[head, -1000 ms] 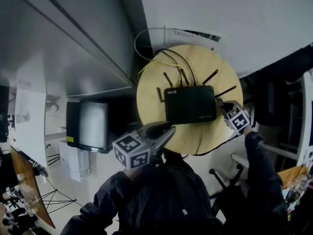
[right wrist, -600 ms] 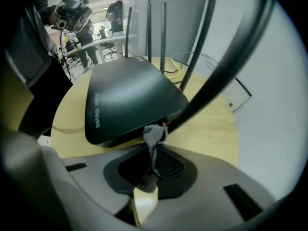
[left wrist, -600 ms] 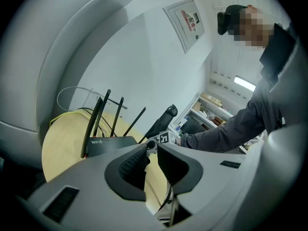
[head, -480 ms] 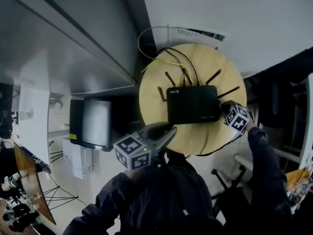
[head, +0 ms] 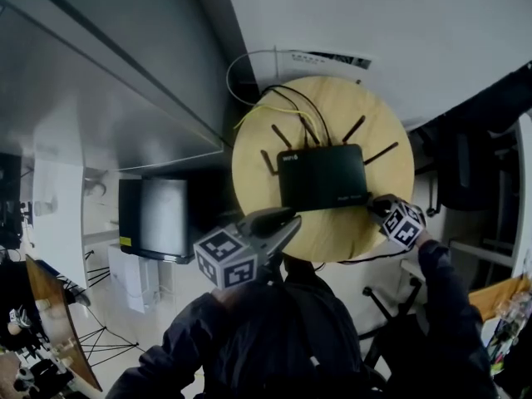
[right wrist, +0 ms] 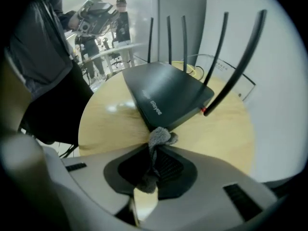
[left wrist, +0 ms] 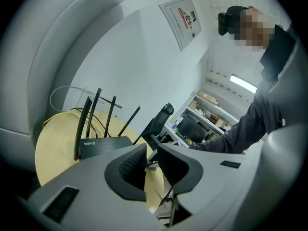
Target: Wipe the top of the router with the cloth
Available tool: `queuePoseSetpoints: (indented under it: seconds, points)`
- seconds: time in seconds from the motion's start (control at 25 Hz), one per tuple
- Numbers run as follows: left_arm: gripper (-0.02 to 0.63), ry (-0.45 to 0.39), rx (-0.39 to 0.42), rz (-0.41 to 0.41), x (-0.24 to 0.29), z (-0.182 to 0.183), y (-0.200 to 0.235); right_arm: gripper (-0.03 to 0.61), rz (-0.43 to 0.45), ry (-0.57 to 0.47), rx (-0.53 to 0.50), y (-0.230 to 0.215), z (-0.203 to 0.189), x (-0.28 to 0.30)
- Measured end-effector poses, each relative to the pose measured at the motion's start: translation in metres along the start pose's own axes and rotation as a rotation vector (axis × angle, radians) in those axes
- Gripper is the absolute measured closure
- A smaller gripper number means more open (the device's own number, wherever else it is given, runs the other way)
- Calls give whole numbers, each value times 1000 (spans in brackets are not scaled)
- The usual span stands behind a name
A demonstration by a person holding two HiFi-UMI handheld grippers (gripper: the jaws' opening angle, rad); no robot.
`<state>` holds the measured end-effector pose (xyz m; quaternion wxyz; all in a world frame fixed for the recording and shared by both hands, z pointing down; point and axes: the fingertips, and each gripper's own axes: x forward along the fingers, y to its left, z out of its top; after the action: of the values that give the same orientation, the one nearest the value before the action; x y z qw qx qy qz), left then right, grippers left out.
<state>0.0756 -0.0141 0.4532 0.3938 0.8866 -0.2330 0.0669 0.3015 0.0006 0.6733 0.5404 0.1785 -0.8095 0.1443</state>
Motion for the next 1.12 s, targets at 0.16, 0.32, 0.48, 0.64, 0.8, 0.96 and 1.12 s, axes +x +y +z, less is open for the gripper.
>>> queuePoseSetpoints:
  seconds: [0.16,0.32,0.48,0.64,0.8,0.96,1.12]
  points:
    - [548,4,18,-10,-3,4,0,510,-60,-196,243,-4,37,-31]
    - [548,-7,25,-22,-7,14,-3,511,-36,-559,531,12,110,-96]
    - [548,-23,48,-28,-16,31,-11,509,-16,-792,622,39,182,-157]
    - [548,-35,71,-31,-22,49,-17,510,-33,-853,579,59,234,-181]
    - [547,-33,103,-36,-23,64,-20,511,-35,-894,587,69,268,-190]
    - [547,-32,116,-45,-24,70,-20,511,-55,-898,574,70,281,-195]
    - [546,-26,113,-56,-24,67,-21,511,-66,-888,572,72,282,-197]
